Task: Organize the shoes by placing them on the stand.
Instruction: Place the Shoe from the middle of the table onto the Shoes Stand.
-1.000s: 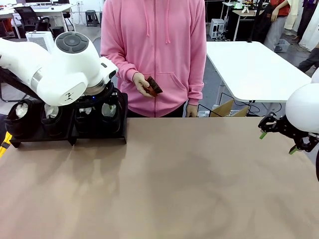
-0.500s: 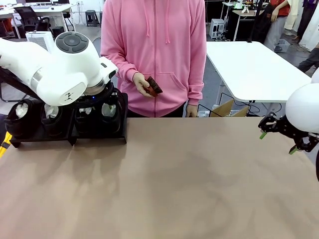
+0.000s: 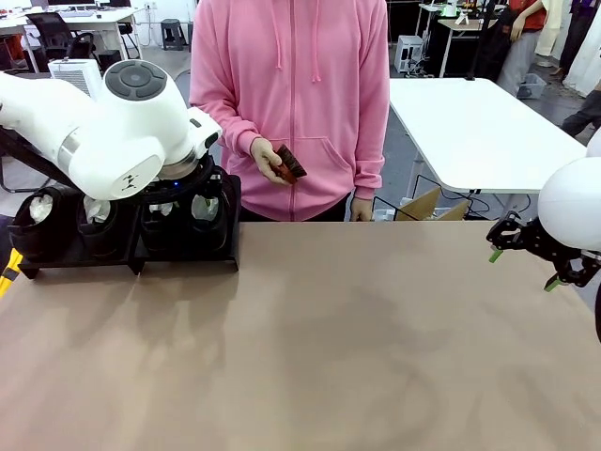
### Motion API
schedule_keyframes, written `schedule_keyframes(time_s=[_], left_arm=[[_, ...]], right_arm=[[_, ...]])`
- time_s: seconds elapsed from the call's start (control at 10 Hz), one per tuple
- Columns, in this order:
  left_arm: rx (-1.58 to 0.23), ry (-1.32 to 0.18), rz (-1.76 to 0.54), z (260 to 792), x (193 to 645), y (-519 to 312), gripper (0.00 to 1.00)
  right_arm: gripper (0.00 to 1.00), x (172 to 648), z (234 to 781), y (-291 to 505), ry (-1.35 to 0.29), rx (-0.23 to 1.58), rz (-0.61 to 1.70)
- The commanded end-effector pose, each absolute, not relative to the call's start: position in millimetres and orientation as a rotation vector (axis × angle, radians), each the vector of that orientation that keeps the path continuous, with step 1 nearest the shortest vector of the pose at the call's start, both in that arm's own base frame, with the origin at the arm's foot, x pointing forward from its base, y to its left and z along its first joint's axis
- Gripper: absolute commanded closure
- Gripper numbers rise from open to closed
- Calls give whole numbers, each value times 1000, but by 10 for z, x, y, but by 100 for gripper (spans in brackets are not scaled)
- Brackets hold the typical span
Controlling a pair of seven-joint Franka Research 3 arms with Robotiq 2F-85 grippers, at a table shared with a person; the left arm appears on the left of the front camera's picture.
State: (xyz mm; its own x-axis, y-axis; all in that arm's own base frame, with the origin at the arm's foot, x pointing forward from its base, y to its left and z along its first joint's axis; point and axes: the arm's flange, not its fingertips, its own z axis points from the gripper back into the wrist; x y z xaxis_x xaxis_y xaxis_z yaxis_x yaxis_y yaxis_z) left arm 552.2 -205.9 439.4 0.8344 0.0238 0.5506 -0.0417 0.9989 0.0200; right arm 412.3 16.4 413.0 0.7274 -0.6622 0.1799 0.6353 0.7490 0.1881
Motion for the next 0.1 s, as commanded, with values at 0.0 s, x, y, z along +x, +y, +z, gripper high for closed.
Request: schedule_keyframes(time_s=[0.0], left_arm=[[27,-587,31,4415,5531,-2054,36]], right_arm=[[0,4120,4149,164,-250,113,-706]])
